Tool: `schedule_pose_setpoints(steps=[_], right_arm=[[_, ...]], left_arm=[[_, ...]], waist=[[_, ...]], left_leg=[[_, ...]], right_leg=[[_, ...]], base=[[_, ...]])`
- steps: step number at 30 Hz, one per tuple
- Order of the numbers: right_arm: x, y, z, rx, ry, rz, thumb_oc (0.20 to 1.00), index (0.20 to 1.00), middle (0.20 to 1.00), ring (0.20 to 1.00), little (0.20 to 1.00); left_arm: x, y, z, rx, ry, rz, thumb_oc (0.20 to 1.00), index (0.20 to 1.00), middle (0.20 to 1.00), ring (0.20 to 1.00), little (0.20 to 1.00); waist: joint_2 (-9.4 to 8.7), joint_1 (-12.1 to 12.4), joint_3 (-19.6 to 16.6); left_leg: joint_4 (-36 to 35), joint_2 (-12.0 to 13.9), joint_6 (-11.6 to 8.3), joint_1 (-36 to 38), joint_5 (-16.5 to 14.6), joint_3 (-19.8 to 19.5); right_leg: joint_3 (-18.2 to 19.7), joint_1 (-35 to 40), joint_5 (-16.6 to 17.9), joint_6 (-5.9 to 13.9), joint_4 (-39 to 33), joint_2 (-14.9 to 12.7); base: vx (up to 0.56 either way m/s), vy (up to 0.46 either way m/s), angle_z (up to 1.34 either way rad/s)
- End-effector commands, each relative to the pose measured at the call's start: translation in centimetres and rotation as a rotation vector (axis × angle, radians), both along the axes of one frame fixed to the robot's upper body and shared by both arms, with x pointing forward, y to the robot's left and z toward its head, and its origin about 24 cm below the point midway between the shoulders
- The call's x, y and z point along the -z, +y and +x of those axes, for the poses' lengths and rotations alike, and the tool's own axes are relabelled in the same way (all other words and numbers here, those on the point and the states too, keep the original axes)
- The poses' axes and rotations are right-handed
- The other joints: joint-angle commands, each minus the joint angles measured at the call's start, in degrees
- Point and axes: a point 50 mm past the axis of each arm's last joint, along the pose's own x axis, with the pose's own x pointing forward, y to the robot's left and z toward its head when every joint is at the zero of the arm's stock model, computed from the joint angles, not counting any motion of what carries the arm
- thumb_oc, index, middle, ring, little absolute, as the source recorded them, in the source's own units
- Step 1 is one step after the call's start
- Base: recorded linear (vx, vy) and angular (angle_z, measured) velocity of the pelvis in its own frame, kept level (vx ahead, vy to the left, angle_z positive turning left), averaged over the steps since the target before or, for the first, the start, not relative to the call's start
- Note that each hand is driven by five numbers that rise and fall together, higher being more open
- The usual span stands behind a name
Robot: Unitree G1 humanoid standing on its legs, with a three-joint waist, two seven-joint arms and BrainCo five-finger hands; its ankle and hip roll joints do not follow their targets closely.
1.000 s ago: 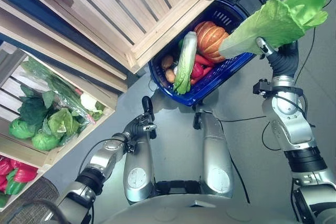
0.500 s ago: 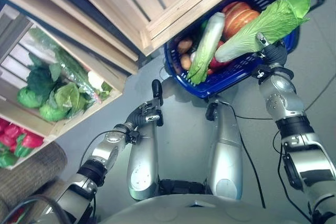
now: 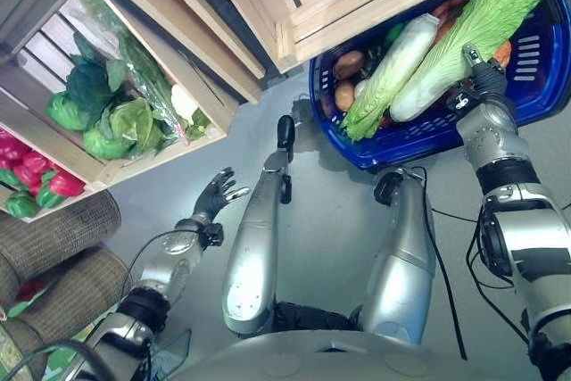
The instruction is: Pick up fruits and vegetables into the basket
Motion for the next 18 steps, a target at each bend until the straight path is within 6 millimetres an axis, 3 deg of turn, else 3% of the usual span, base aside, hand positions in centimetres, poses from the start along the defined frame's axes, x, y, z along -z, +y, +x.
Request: schedule_pose_setpoints(steps=[1,4,5,6,7,12,18], right_arm=[[0.9,-4.6,-2.3,0.107,0.092,-0.076,0.200,0.200,0.200,0.200,0.200],[2.1,-5.3,-2.8,0.082,0.156,-0.005,0.200,0.200,0.200,0.200,0.200],[2.6,-5.5,-3.0,0.082,0.178,0.023,0.266,0.266,0.266,0.266,0.266],[3.1,-5.7,-3.2,0.095,0.194,0.033,0.896,0.896,0.896,0.896,0.896],[3.6,-6.1,-3.6,0.121,0.205,0.037,1.000,1.000,1.000,1.000,1.000],[5.2,-6.1,-4.4,0.201,0.198,0.017,1.000,1.000,1.000,1.000,1.000],[8.5,-4.2,-6.3,0.269,0.121,-0.027,1.000,1.000,1.000,1.000,1.000]], left_arm=[[2.0,0.1,-2.9,-0.027,0.076,-0.040,1.000,1.000,1.000,1.000,1.000],[2.3,1.0,-3.6,-0.054,0.064,-0.026,1.000,1.000,1.000,1.000,1.000],[2.4,1.1,-3.7,-0.061,0.059,-0.028,1.000,1.000,1.000,1.000,1.000],[2.4,1.3,-3.8,-0.069,0.046,-0.031,1.000,1.000,1.000,1.000,1.000],[2.2,1.5,-3.8,-0.077,0.019,-0.021,1.000,1.000,1.000,1.000,1.000],[2.3,1.2,-4.0,-0.015,0.013,-0.033,1.000,1.000,1.000,1.000,1.000],[4.2,0.5,-5.1,-0.025,0.102,-0.047,1.000,1.000,1.000,1.000,1.000]], waist=[[11.57,-0.05,-2.42],[12.00,0.19,-2.42],[12.07,0.28,-2.42],[12.09,0.33,-2.42],[12.03,0.29,-2.42],[10.71,-0.63,-2.42],[8.02,-4.37,-2.42]], left_leg=[[1.58,-2.68,6.65,-4.55,-2.56,1.56],[1.49,-2.74,6.70,-4.84,-2.41,1.49],[1.51,-2.74,6.73,-4.81,-2.40,1.47],[1.64,-2.74,6.73,-4.77,-2.43,1.38],[1.51,-2.81,6.81,-4.38,-2.46,1.33],[-0.31,-2.73,6.59,-0.73,-2.39,1.77],[-4.37,-2.09,5.72,7.95,-1.94,2.89]], right_leg=[[0.30,-1.10,-6.04,2.42,3.75,3.80],[0.76,-1.59,-6.19,2.11,3.75,4.15],[0.83,-1.59,-6.23,1.97,3.74,4.26],[0.88,-1.55,-6.25,1.90,3.84,4.34],[0.91,-1.10,-6.07,1.92,3.37,4.63],[0.32,3.13,-4.74,2.38,-0.07,5.64],[0.74,12.19,-2.24,3.77,-6.57,6.73]], base=[[-0.02,0.018,0.11],[-0.04,-0.004,0.05],[-0.04,-0.020,0.01],[-0.05,-0.026,0.01],[-0.06,-0.030,0.02],[-0.06,-0.008,0.03],[-0.03,0.116,-0.02]])
